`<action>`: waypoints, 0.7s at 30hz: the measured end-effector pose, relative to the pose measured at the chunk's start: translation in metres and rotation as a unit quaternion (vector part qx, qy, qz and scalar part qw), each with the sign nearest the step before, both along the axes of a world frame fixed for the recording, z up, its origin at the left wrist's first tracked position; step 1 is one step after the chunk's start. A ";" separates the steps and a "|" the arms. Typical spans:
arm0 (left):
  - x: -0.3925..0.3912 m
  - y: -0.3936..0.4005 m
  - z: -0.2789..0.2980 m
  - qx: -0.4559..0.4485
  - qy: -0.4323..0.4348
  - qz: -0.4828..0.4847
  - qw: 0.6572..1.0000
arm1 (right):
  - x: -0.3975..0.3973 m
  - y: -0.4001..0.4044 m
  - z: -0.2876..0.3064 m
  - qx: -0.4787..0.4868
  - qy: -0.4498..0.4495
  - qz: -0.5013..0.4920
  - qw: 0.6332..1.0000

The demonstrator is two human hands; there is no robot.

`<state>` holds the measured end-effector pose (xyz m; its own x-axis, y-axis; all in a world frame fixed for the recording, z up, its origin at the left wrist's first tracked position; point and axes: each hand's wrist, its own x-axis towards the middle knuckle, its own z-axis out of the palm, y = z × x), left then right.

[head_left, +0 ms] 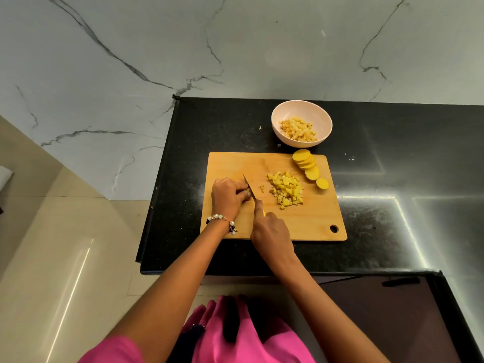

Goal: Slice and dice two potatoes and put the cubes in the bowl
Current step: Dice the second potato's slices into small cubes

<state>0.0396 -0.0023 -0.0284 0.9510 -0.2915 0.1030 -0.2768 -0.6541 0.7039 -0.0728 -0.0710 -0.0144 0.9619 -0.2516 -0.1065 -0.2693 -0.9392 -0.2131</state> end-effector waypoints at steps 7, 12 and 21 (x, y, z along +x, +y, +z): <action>-0.002 0.002 0.000 -0.014 0.006 0.005 1.000 | -0.023 -0.001 -0.007 -0.051 -0.010 -0.012 0.999; -0.002 0.005 -0.006 -0.031 0.027 0.012 0.999 | -0.020 -0.015 -0.009 0.007 0.003 -0.047 0.999; -0.004 0.007 -0.019 -0.025 -0.004 0.028 0.999 | -0.010 -0.014 0.005 0.098 -0.032 -0.019 0.995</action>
<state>0.0360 0.0051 -0.0478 0.9647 -0.2322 0.1242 -0.2469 -0.6333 0.7335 -0.0830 -0.0851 -0.0097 0.9587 -0.2676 -0.0958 -0.2831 -0.8676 -0.4087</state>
